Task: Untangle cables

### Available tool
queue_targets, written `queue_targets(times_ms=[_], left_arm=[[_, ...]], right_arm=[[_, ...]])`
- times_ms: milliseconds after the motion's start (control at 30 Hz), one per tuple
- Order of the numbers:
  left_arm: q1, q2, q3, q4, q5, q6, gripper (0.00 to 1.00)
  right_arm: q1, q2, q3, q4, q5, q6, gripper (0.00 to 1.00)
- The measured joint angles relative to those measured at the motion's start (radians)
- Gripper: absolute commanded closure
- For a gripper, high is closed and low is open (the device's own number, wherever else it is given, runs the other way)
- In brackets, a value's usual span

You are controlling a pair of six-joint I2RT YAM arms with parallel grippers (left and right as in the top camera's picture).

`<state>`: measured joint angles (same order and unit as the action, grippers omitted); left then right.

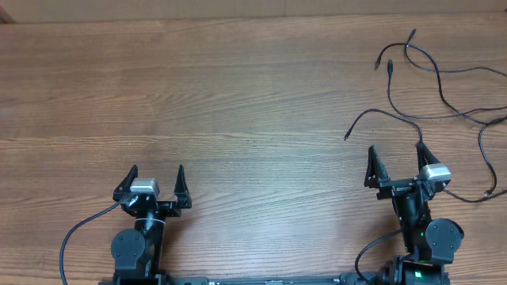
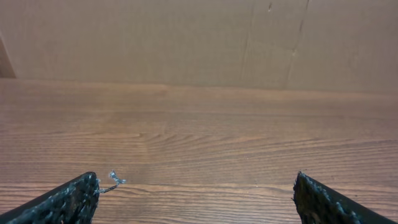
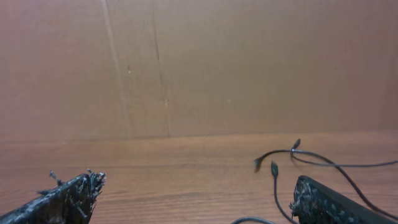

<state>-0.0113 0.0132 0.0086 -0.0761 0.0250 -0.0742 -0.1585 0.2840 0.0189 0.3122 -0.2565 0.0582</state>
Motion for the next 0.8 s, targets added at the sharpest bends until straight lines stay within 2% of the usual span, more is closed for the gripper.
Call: queue_targets(times_ms=[233, 367, 800], left_arm=[[0.0, 0.0, 0.0, 0.0, 0.0, 0.0, 0.0], [0.0, 0.0, 0.0, 0.0, 0.0, 0.0, 0.0], [0.0, 0.0, 0.0, 0.0, 0.0, 0.0, 0.0]], right_arm=[[-0.003, -0.127, 0.0, -0.199, 0.001, 0.008, 0.0], [-0.004, -0.188, 0.0, -0.37, 0.002, 0.013, 0.0], [-0.005, -0.217, 0.0, -0.378, 0.002, 0.016, 0.0]])
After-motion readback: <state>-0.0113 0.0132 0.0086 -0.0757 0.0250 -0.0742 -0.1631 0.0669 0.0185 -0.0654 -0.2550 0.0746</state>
